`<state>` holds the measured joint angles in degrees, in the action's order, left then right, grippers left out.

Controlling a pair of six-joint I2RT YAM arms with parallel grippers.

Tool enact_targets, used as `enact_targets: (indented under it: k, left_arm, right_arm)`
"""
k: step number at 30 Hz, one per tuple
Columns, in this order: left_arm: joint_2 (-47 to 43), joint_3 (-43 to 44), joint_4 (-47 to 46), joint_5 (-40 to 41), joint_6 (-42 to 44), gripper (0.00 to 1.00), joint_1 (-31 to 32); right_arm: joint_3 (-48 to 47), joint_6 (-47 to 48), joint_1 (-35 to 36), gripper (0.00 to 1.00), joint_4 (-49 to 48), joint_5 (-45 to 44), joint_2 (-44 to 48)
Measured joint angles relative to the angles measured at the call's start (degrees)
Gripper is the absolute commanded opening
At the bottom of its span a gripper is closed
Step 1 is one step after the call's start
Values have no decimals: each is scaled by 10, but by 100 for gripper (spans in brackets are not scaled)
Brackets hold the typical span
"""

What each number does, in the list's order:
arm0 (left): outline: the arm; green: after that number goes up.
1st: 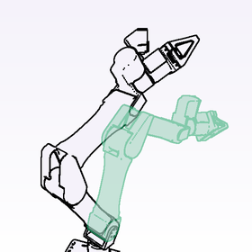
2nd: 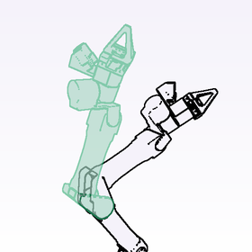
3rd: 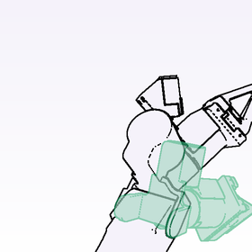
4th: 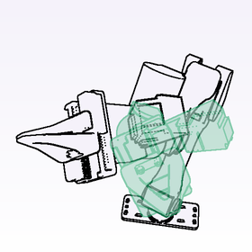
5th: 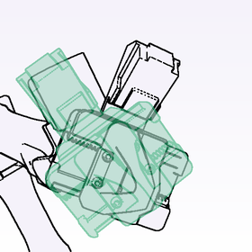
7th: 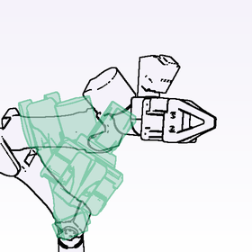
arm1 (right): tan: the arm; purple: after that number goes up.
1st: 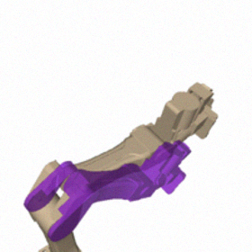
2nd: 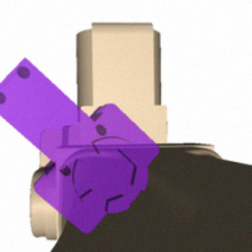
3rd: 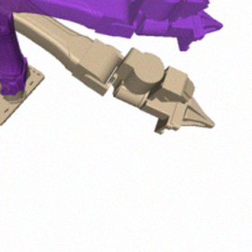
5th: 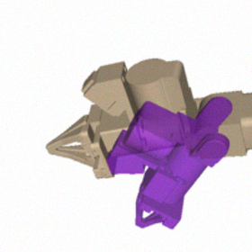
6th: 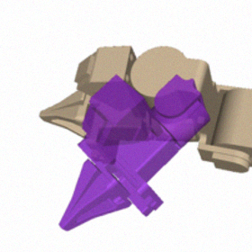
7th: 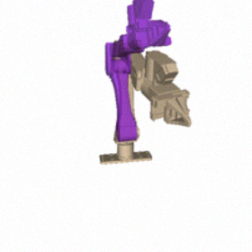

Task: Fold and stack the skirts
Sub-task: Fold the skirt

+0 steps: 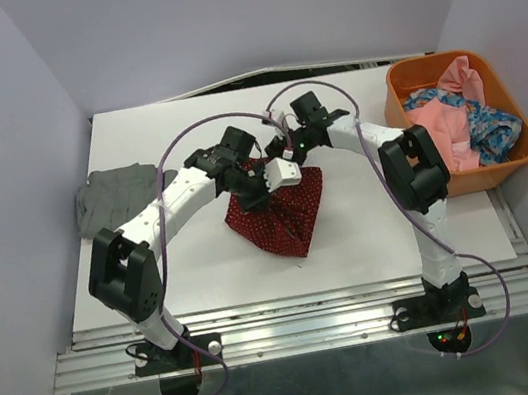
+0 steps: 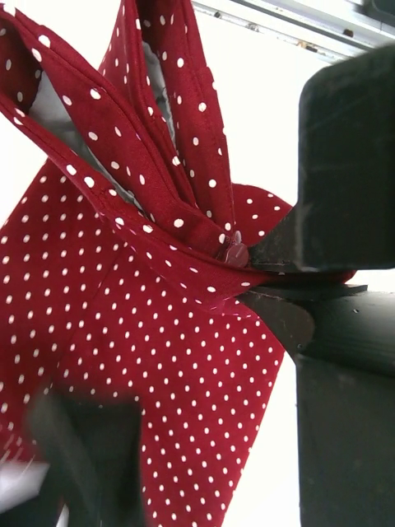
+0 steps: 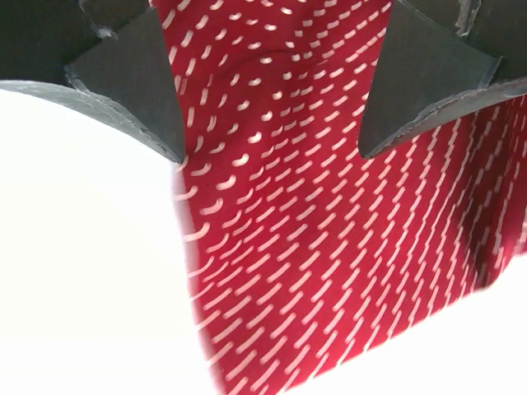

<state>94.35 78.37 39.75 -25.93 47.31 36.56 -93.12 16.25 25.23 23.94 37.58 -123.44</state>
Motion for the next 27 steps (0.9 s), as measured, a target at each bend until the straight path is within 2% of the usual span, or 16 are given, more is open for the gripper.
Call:
enact_targets:
  k: [3,6,7,13,16,18,27]
  left_arm:
    - [0,-4,3,-2,2,0,0]
    - [0,-9,7,-4,2,0,0]
    - [0,-9,9,-4,2,0,0]
    - [5,-1,19,-5,-1,0,-7]
    - [30,36,34,-4,-4,0,-16]
    - [52,66,40,-4,-6,0,-24]
    - [146,177,49,-2,-14,0,-53]
  right_arm:
    - [-71,-24,-19,88,1,-21,-20]
    - [-124,-35,-36,75,-2,-33,-34]
    - [-141,-40,-43,68,-4,-39,-40]
    - [-166,-46,-50,51,-2,-42,-80]
    - [-166,-46,-48,39,9,-38,-115]
    - [-166,-46,-46,36,11,-29,-132]
    - [-153,-47,-44,36,0,19,-135]
